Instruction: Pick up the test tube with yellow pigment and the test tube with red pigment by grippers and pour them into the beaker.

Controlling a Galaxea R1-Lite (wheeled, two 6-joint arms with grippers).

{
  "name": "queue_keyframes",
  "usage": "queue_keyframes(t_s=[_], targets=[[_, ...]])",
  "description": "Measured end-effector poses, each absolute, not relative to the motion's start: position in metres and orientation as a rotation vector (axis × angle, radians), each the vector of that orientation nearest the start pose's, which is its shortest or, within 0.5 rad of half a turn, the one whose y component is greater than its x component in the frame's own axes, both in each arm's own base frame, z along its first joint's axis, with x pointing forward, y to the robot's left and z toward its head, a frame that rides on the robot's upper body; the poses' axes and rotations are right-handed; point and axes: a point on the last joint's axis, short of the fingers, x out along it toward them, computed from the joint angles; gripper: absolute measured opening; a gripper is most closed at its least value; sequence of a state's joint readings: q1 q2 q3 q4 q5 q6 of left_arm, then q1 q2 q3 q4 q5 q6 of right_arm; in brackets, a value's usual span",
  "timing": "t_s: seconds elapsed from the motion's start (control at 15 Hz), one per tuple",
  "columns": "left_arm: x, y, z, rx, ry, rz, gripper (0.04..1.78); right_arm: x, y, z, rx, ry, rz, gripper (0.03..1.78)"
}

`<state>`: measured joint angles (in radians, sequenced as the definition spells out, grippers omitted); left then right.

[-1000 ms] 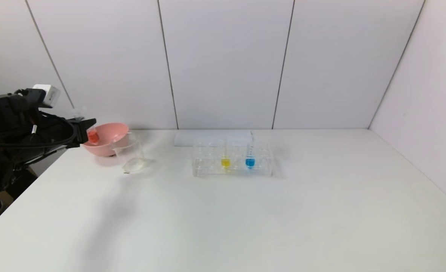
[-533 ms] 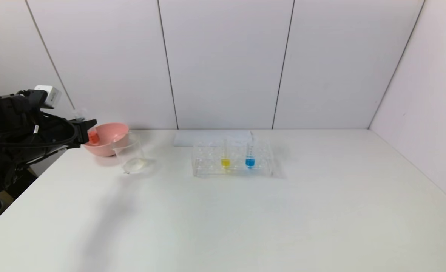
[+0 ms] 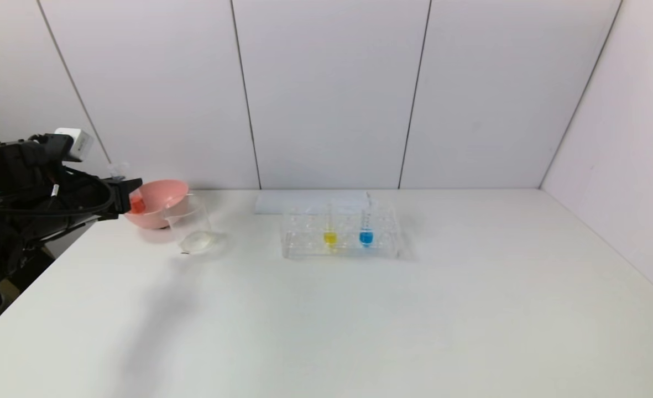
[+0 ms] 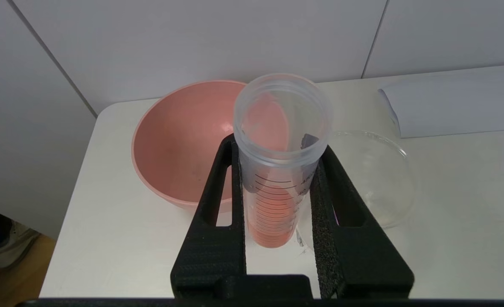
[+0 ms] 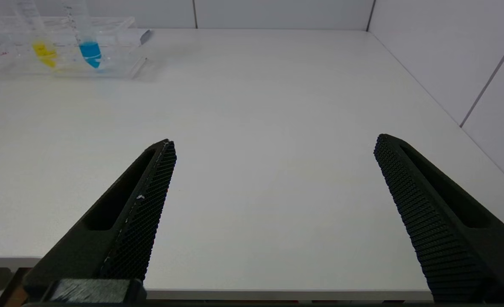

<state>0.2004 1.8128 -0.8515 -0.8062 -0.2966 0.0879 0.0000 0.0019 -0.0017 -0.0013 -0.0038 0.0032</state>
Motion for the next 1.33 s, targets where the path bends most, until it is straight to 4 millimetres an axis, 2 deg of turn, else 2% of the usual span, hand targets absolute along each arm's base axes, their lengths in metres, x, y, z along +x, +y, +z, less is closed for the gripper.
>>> queue_keyframes(t_s=[0.27, 0.6, 1.0, 1.33], targets=[[0.329, 0.06, 0.17, 0.11, 0.179, -0.108, 0.45, -0.023, 0.0, 0.076, 0.003, -0.001, -0.004, 1.7], [0.327, 0.062, 0.172, 0.176, 0.25, -0.118, 0.45, -0.023, 0.0, 0.076, 0.003, -0.001, -0.004, 1.7], [0.324, 0.066, 0.191, 0.332, 0.323, -0.165, 0.45, -0.023, 0.0, 0.076, 0.003, -0.001, -0.003, 1.7], [0.329, 0.066, 0.198, 0.336, 0.335, -0.259, 0.45, -0.023, 0.0, 0.076, 0.003, -0.001, -0.003, 1.7]])
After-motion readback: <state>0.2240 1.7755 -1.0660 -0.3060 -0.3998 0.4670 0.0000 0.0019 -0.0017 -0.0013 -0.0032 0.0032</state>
